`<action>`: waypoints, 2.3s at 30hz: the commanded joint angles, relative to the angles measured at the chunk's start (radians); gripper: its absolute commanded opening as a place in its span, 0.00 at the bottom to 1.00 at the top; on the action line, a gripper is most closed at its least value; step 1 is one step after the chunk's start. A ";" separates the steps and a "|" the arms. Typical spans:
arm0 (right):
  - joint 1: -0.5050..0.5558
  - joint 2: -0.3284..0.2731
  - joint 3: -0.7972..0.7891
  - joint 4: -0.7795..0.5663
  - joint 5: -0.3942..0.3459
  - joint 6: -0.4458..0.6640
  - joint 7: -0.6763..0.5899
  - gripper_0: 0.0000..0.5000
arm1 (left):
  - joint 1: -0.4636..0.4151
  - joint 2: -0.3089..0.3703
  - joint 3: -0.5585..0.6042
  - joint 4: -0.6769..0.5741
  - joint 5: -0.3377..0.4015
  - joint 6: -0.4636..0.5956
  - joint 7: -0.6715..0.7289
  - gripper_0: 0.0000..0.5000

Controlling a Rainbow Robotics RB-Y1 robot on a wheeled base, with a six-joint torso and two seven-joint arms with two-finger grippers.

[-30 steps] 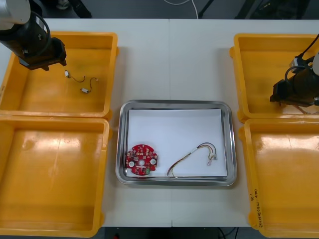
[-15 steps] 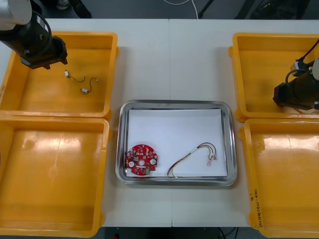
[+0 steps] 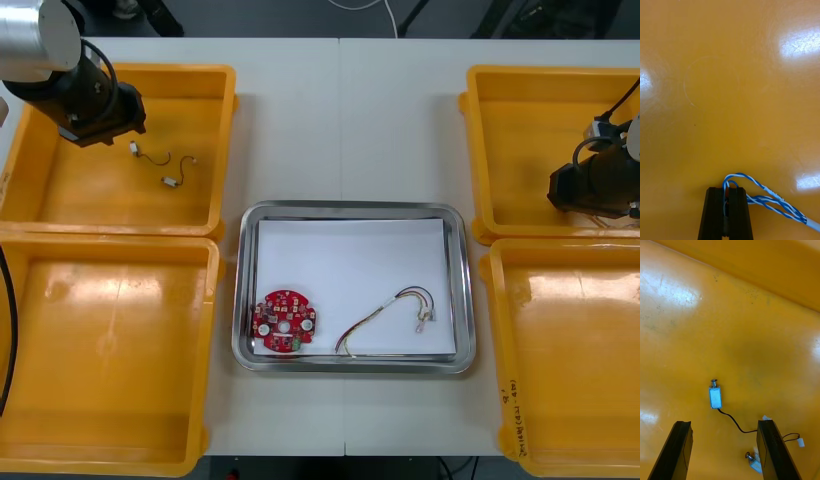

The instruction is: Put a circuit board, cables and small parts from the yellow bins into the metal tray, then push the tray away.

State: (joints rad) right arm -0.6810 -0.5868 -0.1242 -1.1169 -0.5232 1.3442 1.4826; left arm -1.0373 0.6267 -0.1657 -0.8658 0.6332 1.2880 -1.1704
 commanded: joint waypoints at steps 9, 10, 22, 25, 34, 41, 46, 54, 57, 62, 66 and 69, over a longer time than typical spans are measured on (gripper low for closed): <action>-0.018 -0.051 0.008 -0.098 -0.020 0.062 0.005 0.00 | -0.058 -0.036 0.018 0.057 -0.018 -0.091 -0.132 1.00; -0.020 -0.051 0.008 -0.100 -0.020 0.062 0.007 0.00 | -0.058 -0.038 0.018 0.060 -0.020 -0.095 -0.132 1.00; -0.086 -0.051 0.008 -0.098 -0.014 0.061 0.011 0.00 | -0.053 -0.061 0.018 0.111 -0.049 -0.159 -0.153 1.00; -0.106 -0.051 0.008 -0.098 -0.011 0.061 0.011 0.00 | -0.043 -0.062 0.018 0.111 -0.056 -0.174 -0.160 1.00; -0.167 -0.047 0.008 -0.043 0.003 0.052 0.019 0.00 | -0.023 -0.061 0.018 0.111 -0.073 -0.208 -0.178 1.00; -0.196 -0.036 0.009 0.032 0.014 -0.002 0.039 0.00 | -0.003 -0.064 0.018 0.111 -0.078 -0.223 -0.184 1.00; -0.203 -0.030 0.018 0.074 0.017 -0.057 0.047 0.00 | 0.010 -0.064 0.018 0.111 -0.073 -0.236 -0.192 1.00; -0.242 -0.024 0.029 0.127 0.028 -0.097 0.048 0.00 | 0.025 -0.070 0.018 0.111 -0.079 -0.237 -0.196 1.00; -0.253 -0.018 0.029 0.127 0.035 -0.097 0.044 0.00 | 0.034 -0.070 0.018 0.111 -0.078 -0.242 -0.199 1.00; -0.255 -0.007 0.031 0.127 0.046 -0.105 0.048 0.00 | 0.049 -0.070 0.018 0.110 -0.075 -0.248 -0.212 1.00; -0.253 -0.005 0.031 0.127 0.049 -0.105 0.050 0.00 | 0.049 -0.070 0.018 0.110 -0.075 -0.248 -0.218 1.00; -0.252 -0.001 0.029 0.127 0.054 -0.105 0.050 0.00 | 0.049 -0.070 0.018 0.110 -0.072 -0.249 -0.219 1.00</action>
State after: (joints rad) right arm -0.8848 -0.5922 -0.1074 -0.9778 -0.4832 1.2492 1.4877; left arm -0.9966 0.5723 -0.1655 -0.7438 0.5666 1.0503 -1.2877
